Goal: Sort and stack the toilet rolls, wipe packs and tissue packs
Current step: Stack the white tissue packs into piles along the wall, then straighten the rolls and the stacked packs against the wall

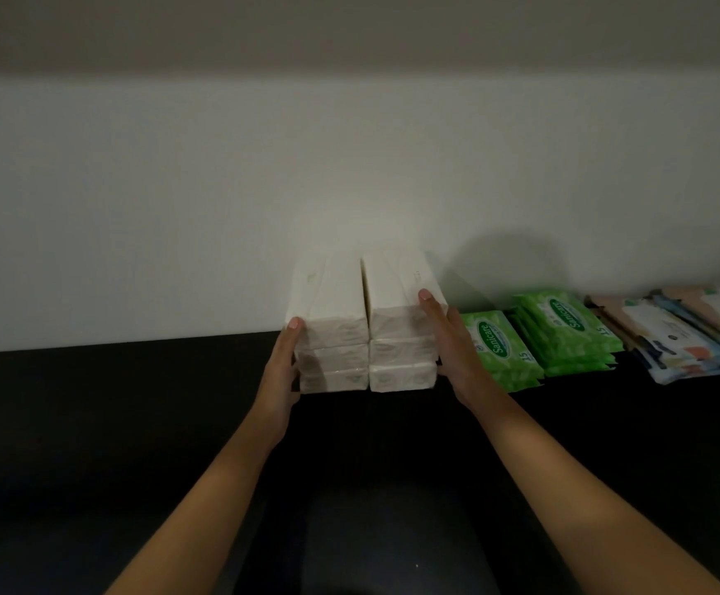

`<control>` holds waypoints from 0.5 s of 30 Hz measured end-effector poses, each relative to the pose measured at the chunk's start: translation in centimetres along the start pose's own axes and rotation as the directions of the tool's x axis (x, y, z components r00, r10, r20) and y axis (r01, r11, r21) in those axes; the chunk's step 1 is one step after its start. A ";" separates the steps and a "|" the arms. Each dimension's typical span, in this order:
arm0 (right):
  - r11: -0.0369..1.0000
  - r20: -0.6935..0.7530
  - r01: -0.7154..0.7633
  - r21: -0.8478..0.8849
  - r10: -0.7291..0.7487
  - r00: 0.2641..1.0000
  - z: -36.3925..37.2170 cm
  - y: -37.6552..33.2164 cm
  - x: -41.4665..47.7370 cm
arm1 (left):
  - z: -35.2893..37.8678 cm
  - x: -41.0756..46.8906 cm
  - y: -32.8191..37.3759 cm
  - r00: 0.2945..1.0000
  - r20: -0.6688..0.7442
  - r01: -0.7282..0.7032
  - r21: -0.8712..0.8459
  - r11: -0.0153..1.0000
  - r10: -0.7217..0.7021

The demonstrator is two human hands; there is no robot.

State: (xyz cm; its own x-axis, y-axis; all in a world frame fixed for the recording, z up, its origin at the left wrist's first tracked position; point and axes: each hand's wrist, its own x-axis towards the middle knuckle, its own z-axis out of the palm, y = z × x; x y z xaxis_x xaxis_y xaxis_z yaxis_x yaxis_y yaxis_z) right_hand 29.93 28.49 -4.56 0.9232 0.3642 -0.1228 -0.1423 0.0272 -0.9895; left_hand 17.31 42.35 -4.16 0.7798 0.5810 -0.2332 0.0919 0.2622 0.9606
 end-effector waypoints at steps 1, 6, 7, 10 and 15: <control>1.000 0.004 0.001 0.002 -0.001 1.000 0.0 -0.1 -0.2 | -0.1 0.0 0.0 1.000 0.002 -0.007 0.009 1.000 0.007; 0.996 0.039 0.077 -0.045 -0.076 0.996 -1.1 -1.1 -2.4 | -0.2 -1.5 -0.1 0.987 -0.124 -0.100 0.031 0.995 0.103; 0.995 0.042 0.081 -0.050 -0.079 0.996 -1.6 -1.4 -3.0 | 0.1 -2.3 -0.2 0.969 -0.197 -0.150 0.011 0.989 0.149; 0.991 -0.006 0.101 -0.090 -0.102 0.995 -3.7 -2.1 -4.2 | 2.2 -5.0 0.0 0.900 -0.345 -0.288 -0.010 0.958 0.267; 0.990 -0.150 0.075 -0.120 -0.093 0.984 -9.0 -3.2 -5.9 | 8.0 -8.0 0.6 0.895 -0.223 -0.386 0.046 0.921 0.386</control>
State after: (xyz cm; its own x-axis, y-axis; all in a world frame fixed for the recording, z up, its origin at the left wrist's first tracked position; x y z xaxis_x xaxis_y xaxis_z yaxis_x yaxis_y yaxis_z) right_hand 28.13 17.90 -1.34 0.9754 0.2167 -0.0402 -0.0285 -0.0570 -0.9980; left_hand 16.12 31.69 -0.55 0.5952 0.7932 0.1288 -0.1881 -0.0184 0.9820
